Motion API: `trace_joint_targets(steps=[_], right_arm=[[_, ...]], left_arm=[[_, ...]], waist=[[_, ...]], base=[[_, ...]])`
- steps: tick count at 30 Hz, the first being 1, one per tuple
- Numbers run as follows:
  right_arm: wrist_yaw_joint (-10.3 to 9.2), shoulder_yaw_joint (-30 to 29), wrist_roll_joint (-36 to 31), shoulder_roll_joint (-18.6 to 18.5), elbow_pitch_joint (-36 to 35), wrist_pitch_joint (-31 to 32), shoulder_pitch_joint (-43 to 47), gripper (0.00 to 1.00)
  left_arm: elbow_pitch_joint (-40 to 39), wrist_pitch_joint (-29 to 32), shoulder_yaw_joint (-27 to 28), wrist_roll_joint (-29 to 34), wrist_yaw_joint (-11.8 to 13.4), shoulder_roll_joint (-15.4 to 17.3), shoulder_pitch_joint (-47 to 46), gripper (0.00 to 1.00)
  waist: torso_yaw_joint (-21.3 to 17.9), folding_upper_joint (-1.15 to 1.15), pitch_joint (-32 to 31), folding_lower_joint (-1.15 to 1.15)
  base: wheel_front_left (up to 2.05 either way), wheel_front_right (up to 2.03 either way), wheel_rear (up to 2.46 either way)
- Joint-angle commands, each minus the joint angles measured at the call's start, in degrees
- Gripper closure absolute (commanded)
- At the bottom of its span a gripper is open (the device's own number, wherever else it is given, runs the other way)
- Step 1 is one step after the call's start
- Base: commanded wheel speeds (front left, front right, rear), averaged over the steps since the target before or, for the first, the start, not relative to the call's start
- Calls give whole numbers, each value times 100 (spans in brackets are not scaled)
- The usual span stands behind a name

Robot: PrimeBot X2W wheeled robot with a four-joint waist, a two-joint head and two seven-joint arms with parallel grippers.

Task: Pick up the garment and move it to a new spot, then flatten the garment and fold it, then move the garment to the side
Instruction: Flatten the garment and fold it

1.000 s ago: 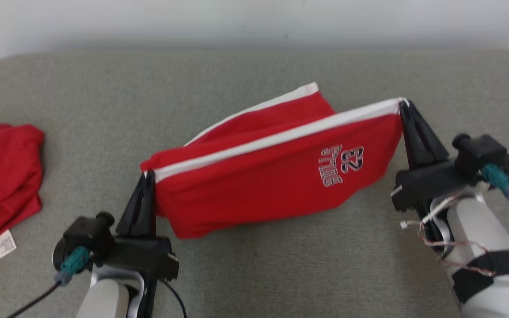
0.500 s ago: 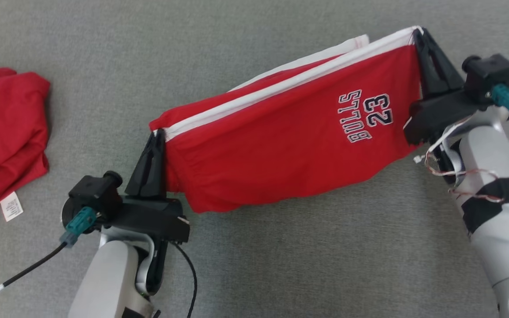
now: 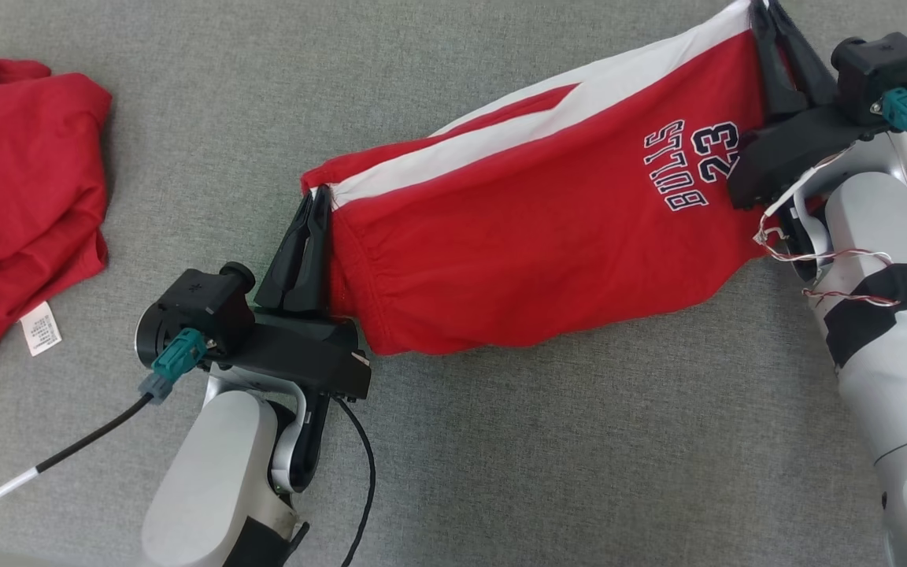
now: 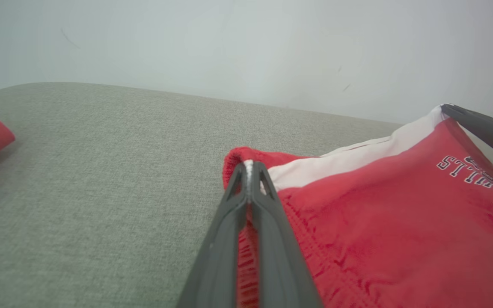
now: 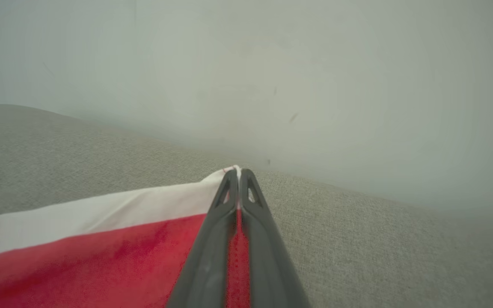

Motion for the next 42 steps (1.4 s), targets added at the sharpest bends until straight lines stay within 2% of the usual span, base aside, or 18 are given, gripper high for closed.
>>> trace_joint_targets(steps=[1, 2, 10, 20, 27, 32, 34, 35, 37, 38, 39, 42], right_arm=[[-14, -27, -46, 46, -14, -1, -45, 0], [-14, -39, -41, 91, 11, -1, -4, 0], [-14, -268, 93, 97, -280, -1, 400, 0], [-14, -310, 1154, 129, -513, -1, 1533, 0], [-14, 34, 1535, 190, -243, 4, 2038, 0], [-14, 340, 1585, 275, 232, 71, 2014, 0], [-14, 345, 1527, 277, 448, 60, 1935, 15], [-14, 300, 1519, 331, 719, 110, 1917, 45], [-14, 248, 1519, 402, 1011, 192, 1911, 62], [-14, 222, 1539, 436, 1132, 218, 1914, 87], [-14, 202, 1543, 467, 1229, 218, 1908, 100], [-14, 142, 1579, 553, 1447, 165, 1881, 100]], left_arm=[[-28, -19, -12, -57, 37, -4, -70, 18], [-40, -19, -6, -60, 59, -4, -56, 0], [-238, -19, 266, -17, 285, -3, 314, 0], [-395, -19, 471, 125, 256, -4, 989, 0], [-485, -19, 525, 143, 250, -4, 1247, 0], [-504, -19, 506, 132, 229, -4, 1333, 0], [-517, -19, 493, 137, 228, -4, 1344, 0], [-514, -19, 493, 154, 231, -4, 1382, 0], [-499, -19, 504, 160, 226, -4, 1430, 0], [-486, -19, 505, 168, 220, -5, 1457, 0], [-471, -19, 514, 180, 213, -4, 1475, 0], [-452, -19, 564, 213, 200, -5, 1554, 0]], waist=[[11, -1, 28, -1], [4, -1, 25, -1], [-97, -1, -162, -1], [-186, -1, -609, -1], [-230, -1, -777, -1], [-208, -1, -849, -1], [-186, -1, -877, -1], [-166, -1, -926, -1], [-149, -1, -990, -1], [-143, -1, -1021, -1], [-137, -1, -1060, -1], [-138, -1, -1173, -1]], base=[[0, 0, 0], [0, 0, 0], [0, 0, 0], [0, 0, 0], [0, 0, 0], [0, 0, 0], [0, 0, 0], [0, 0, 0], [0, 0, 0], [0, 0, 0], [0, 0, 0], [0, 0, 0]])
